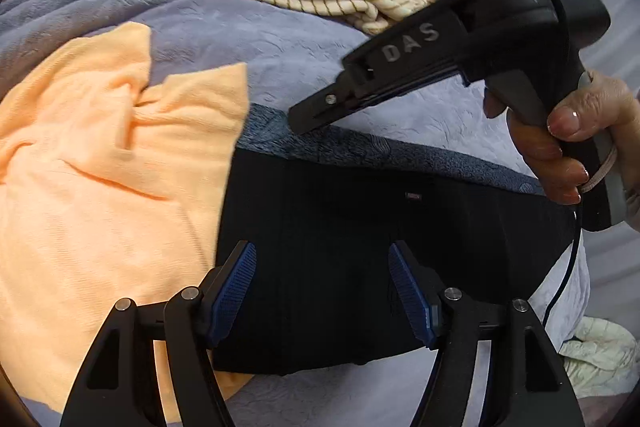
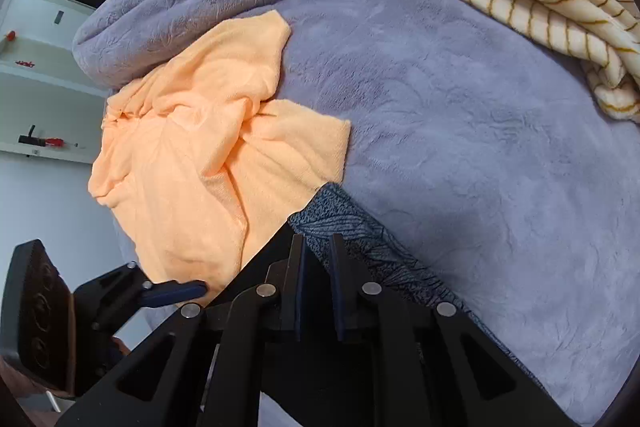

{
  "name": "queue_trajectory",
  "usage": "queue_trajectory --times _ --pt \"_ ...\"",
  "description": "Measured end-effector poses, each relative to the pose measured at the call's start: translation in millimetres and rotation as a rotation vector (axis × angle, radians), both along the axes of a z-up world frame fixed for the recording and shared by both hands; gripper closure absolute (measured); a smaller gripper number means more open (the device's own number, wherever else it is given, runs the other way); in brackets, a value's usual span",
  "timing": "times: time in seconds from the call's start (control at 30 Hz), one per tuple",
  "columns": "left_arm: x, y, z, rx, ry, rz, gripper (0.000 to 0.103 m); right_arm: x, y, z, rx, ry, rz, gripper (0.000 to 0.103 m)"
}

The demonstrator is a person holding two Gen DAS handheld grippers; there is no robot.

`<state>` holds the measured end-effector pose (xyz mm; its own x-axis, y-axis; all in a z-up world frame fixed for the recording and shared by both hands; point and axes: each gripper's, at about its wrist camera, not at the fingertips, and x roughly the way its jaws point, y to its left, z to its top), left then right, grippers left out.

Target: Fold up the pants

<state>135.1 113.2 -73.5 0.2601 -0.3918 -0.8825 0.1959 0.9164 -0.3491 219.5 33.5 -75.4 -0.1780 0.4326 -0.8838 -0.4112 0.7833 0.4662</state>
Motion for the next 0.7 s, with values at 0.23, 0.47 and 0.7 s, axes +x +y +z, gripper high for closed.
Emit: queue_trajectory --times 0.23,0.47,0.7 --pt "0.1 -11.3 -37.3 0.138 0.037 0.033 0.033 1.4 7.8 -86.0 -0.134 0.062 -0.166 0.087" --pt "-2.8 -4.8 -28.5 0.168 0.096 0.077 0.033 -3.6 -34.8 -58.8 -0.134 -0.012 -0.273 0.074" --pt "-23.6 -17.7 -14.7 0.229 0.129 0.113 0.017 -67.5 -111.3 -29.2 -0.125 0.035 -0.414 0.057"
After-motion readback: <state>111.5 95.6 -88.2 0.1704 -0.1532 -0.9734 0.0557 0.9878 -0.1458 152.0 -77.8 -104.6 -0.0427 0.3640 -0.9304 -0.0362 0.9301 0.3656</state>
